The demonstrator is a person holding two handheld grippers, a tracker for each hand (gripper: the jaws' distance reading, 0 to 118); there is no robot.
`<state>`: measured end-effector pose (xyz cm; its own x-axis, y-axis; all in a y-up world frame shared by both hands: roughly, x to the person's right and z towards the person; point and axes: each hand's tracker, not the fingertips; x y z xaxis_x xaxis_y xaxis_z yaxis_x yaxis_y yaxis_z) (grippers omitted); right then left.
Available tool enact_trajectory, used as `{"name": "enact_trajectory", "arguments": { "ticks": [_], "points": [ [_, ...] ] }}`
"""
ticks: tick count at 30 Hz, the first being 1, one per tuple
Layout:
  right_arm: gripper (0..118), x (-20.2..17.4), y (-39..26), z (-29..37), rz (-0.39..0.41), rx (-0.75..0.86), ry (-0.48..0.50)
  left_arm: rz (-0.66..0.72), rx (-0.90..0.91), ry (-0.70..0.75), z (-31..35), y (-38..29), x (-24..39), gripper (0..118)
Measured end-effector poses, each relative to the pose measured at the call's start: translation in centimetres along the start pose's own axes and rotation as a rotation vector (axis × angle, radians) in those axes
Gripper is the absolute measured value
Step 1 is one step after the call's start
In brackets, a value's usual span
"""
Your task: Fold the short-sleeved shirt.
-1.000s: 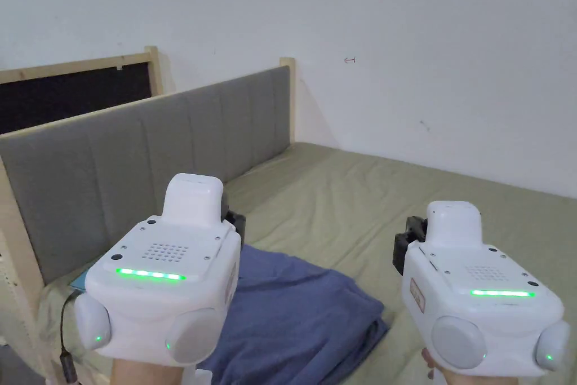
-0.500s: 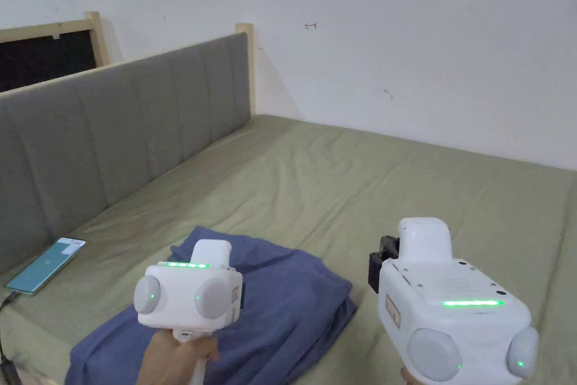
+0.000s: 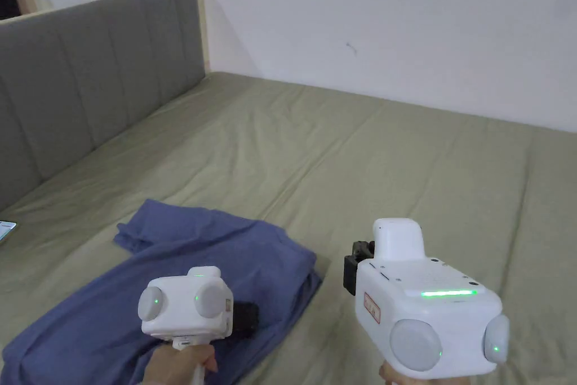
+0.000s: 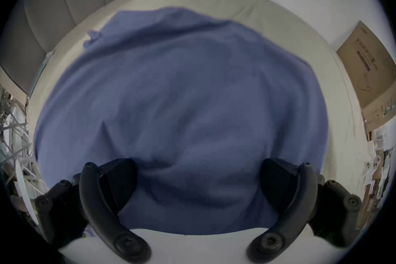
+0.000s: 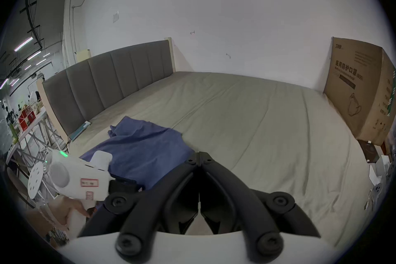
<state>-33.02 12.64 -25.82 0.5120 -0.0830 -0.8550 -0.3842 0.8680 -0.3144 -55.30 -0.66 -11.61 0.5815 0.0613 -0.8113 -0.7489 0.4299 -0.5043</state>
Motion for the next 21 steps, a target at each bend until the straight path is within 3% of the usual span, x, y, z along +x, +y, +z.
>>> {"name": "enact_trajectory", "arguments": {
  "ticks": [2, 4, 7, 9, 12, 21],
  "points": [
    [0, -0.2, -0.2, -0.2, 0.006, -0.015, 0.007, -0.031, -0.002, 0.009, 0.6, 0.3, 0.6, 104],
    [0, -0.1, -0.3, -0.6, 0.008, -0.022, 0.000, -0.030, 0.015, 0.015, 1.5, 0.6, 0.5, 67],
    [0, 0.0, -0.3, -0.9, -0.036, -0.034, 0.005, 0.026, 0.006, 0.019, 1.5, 1.3, -0.9, 37],
    [0, 0.0, -0.4, -0.9, -0.049, -0.040, 0.011, 0.128, 0.024, 0.015, 1.9, 1.2, -2.0, 8],
    [0, -0.1, -0.6, -0.8, -0.035, -0.042, 0.001, 0.278, 0.011, -0.096, 2.1, 1.2, -4.4, 8],
    [0, 1.8, -0.9, 0.6, -0.050, -0.051, -0.015, 0.321, 0.038, -0.154, 5.0, 3.2, -4.8, 8]
  ]
}}
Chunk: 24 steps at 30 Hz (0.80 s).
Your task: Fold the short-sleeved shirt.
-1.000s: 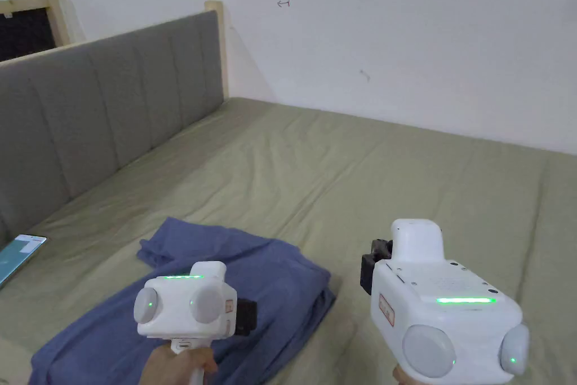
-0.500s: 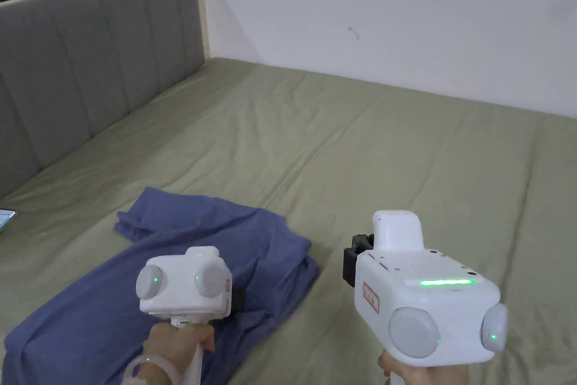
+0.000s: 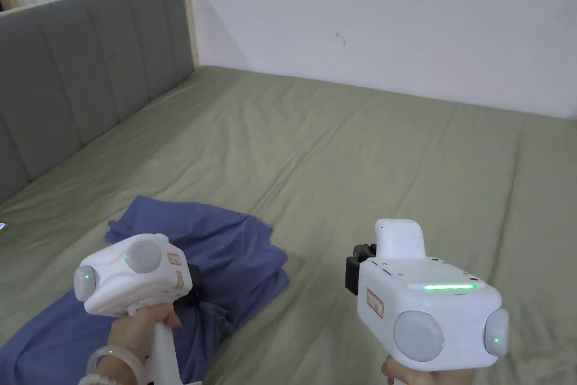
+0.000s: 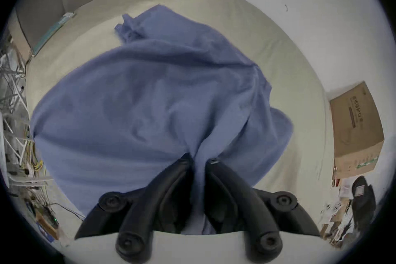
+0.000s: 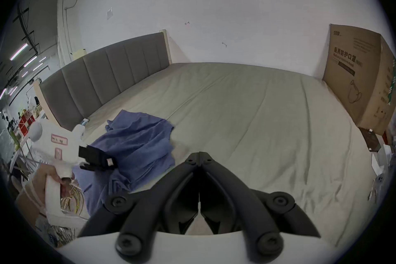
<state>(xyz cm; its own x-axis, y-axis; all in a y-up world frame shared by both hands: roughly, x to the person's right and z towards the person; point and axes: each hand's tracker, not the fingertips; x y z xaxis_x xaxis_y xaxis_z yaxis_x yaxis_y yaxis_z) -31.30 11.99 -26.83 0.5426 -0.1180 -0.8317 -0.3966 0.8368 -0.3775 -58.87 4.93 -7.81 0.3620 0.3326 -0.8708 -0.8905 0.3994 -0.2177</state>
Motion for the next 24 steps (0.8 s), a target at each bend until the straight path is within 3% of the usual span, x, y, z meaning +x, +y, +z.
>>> {"name": "enact_trajectory", "arguments": {
  "ticks": [6, 10, 14, 24],
  "points": [
    [0, 2.6, 0.8, 1.8, -0.042, 0.034, -0.056, -0.083, 0.091, -0.129, 4.3, 1.5, 5.9, 8],
    [0, 5.6, 1.3, 3.8, -0.085, 0.068, -0.115, -0.268, 0.144, -0.182, 7.1, 1.6, 13.6, 8],
    [0, 9.6, 1.7, 6.6, -0.139, 0.110, -0.206, -0.361, 0.118, -0.392, 9.5, -0.1, 21.8, 8],
    [0, 21.9, 1.4, 17.1, -0.279, 0.224, -0.504, -0.745, -0.012, -0.758, 12.5, -14.1, 38.0, 8]
  ]
}}
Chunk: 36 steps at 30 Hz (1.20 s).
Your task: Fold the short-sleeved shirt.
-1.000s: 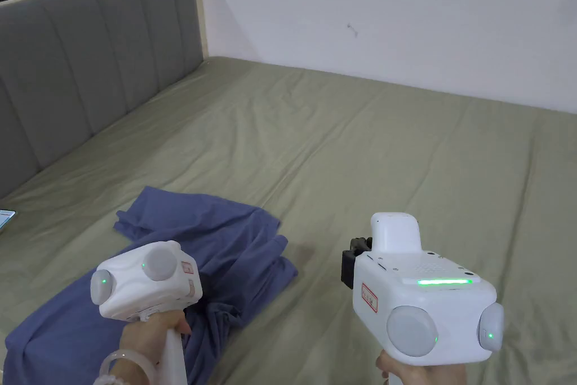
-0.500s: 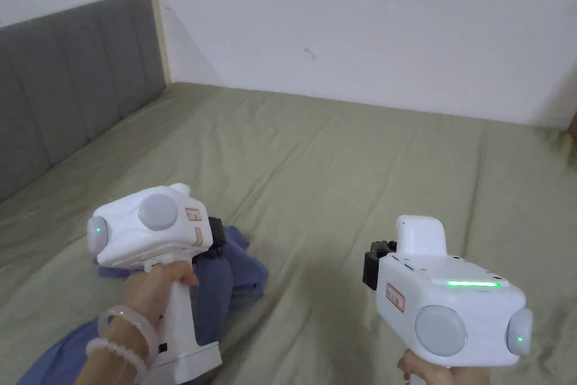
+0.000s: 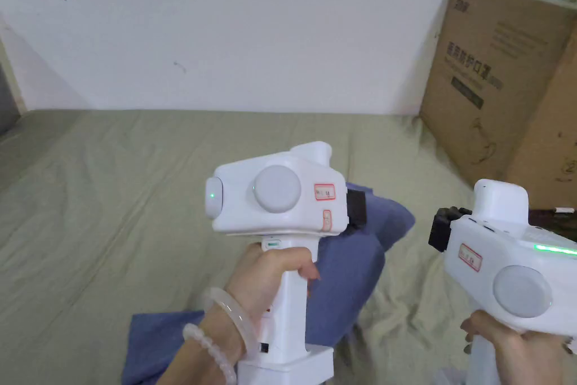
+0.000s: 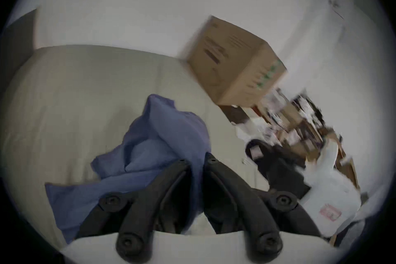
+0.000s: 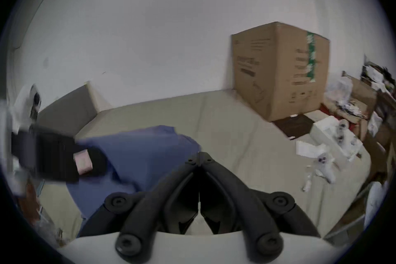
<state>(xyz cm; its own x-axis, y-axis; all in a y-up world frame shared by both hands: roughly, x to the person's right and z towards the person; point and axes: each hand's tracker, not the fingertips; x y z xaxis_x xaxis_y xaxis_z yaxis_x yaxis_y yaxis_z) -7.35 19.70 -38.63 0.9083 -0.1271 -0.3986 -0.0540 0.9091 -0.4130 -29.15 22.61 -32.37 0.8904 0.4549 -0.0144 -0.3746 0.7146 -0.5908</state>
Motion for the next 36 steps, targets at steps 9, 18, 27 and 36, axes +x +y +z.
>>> {"name": "enact_trajectory", "arguments": {
  "ticks": [9, 18, 27, 36],
  "points": [
    [0, 6.9, -2.6, 0.9, -0.027, -0.071, -0.135, -0.119, -0.409, 0.159, -14.1, -15.2, 1.6, 8],
    [0, 7.4, -6.0, -0.9, -0.095, -0.179, -0.119, -0.211, -0.416, 0.222, -14.9, -17.7, 1.0, 83],
    [0, 4.3, -6.4, -1.5, -0.042, -0.205, -0.059, -0.106, -0.236, 0.226, -6.4, -12.2, -3.1, 102],
    [0, -1.0, -8.5, -3.0, 0.018, -0.260, 0.060, 0.116, -0.145, 0.431, 1.8, -14.6, -13.7, 0]
  ]
}}
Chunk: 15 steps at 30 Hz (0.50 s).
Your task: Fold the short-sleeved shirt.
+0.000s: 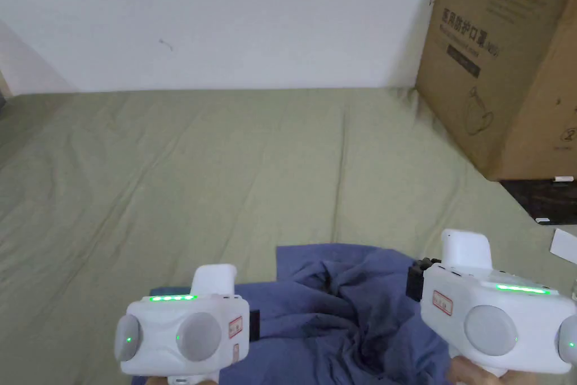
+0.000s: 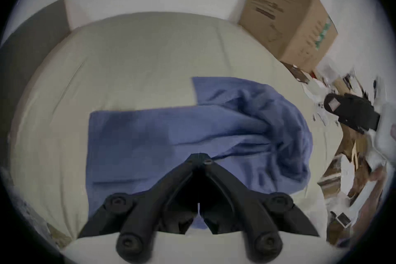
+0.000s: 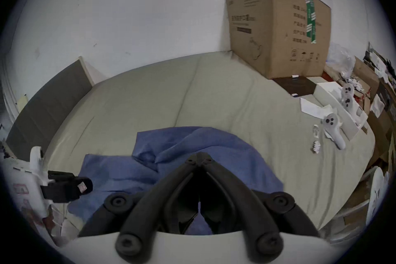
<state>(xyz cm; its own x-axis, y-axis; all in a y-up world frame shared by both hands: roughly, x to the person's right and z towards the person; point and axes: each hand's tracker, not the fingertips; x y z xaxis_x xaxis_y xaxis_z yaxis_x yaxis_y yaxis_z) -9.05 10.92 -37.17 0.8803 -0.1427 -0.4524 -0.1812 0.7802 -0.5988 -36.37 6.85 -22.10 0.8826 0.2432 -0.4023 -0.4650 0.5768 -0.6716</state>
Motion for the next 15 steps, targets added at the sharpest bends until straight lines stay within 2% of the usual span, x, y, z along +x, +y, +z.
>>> {"name": "enact_trajectory", "arguments": {
  "ticks": [2, 5, 6, 7, 8, 9, 10, 11, 12, 15],
  "points": [
    [0, -0.8, -0.2, -0.8, 0.017, -0.020, 0.016, 0.068, -0.003, 0.038, 0.0, -0.3, -2.7, 0],
    [0, -1.5, 0.0, -2.2, 0.036, -0.034, 0.019, 0.056, 0.001, 0.109, -0.3, 0.9, -5.9, 0],
    [0, -1.6, 0.2, -2.6, 0.038, -0.042, 0.021, 0.043, -0.011, 0.137, -0.6, 1.8, -6.7, 3],
    [0, -1.6, 0.4, -3.0, 0.033, -0.044, 0.022, 0.029, -0.013, 0.162, -0.9, 2.6, -7.6, 18],
    [0, -1.5, 0.6, -3.4, 0.024, -0.049, 0.024, 0.036, 0.005, 0.178, -1.1, 3.4, -8.5, 45],
    [0, -1.4, 0.8, -3.8, 0.020, -0.050, 0.025, 0.044, 0.010, 0.177, -1.5, 4.0, -9.2, 95],
    [0, -1.3, 0.9, -4.1, 0.017, -0.052, 0.020, 0.050, 0.002, 0.172, -2.3, 5.2, -10.1, 117],
    [0, -1.2, 1.0, -4.5, 0.019, -0.057, 0.012, 0.070, -0.024, 0.182, -3.1, 6.0, -10.9, 117],
    [0, -1.0, 1.0, -4.7, 0.022, -0.060, 0.007, 0.069, -0.026, 0.185, -3.5, 6.3, -11.3, 109],
    [0, -0.4, 0.8, -5.4, 0.024, -0.076, -0.009, 0.104, -0.063, 0.235, -6.0, 8.0, -12.2, 108]
  ]
}}
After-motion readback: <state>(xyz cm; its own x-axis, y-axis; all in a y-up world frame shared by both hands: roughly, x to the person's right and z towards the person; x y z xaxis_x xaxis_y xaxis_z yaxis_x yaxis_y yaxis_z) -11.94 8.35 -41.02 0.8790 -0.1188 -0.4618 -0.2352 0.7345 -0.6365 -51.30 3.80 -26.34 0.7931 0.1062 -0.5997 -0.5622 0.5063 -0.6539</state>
